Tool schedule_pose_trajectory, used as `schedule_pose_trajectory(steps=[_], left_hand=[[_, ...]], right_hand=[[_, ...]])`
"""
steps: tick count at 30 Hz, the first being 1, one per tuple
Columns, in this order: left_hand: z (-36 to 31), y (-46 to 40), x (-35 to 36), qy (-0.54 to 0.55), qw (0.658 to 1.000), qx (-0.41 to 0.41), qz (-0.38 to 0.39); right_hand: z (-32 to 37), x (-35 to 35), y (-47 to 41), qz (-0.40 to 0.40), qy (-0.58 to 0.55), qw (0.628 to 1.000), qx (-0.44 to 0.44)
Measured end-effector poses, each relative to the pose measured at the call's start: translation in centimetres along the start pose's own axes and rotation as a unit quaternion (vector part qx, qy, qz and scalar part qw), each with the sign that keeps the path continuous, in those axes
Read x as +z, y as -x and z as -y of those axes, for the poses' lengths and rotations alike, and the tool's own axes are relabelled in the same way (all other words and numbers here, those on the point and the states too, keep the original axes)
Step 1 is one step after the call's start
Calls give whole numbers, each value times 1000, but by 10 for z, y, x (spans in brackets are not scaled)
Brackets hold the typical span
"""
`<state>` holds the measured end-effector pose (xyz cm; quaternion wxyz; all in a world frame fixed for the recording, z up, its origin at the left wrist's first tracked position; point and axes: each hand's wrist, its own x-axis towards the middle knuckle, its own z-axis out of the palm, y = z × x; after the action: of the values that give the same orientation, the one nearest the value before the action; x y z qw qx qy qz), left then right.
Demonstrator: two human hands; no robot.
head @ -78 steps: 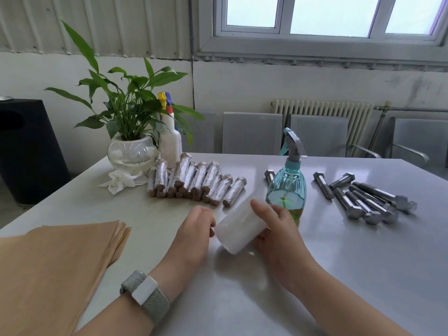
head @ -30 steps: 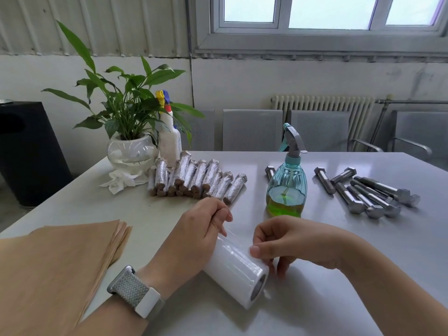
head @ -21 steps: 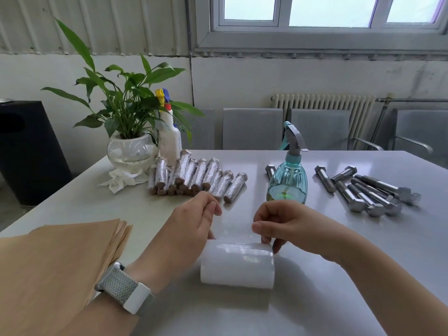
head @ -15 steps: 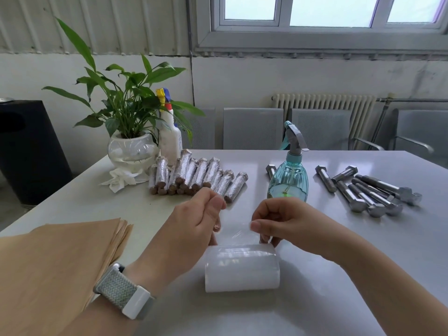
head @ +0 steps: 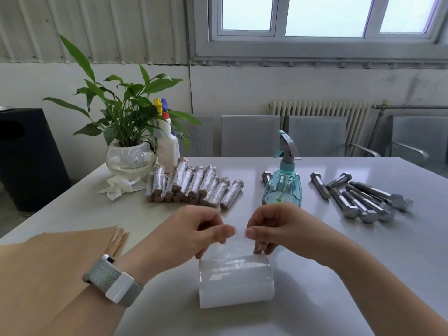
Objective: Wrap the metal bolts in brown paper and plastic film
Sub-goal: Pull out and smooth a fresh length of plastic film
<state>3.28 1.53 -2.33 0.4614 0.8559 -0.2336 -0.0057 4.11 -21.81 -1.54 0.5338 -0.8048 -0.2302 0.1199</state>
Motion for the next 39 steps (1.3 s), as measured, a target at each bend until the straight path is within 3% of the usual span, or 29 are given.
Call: schedule_pose_trajectory(steps=[5,11,14,20,26,39], left_hand=[[-2,6,-6,51,995,-43,70],[-5,12,-6,25,993,-56,103],[-11,18,-9,4,995,-44,87],[-24,35,-11,-135,989,-3,57],[-17,37,-12,-111,994,-15,16],[-10,34,-6,-77,996,-35,25]], right_hand=[[2,1,1,5,1,1000,-9],[1,1,2,7,-9,1000,-15],[1,0,2,12,-5,1000,-17],[1,1,2,12,-7,1000,-15],[2,0,3,12,-4,1000,-15],[8,0,6,22,1,1000,-14]])
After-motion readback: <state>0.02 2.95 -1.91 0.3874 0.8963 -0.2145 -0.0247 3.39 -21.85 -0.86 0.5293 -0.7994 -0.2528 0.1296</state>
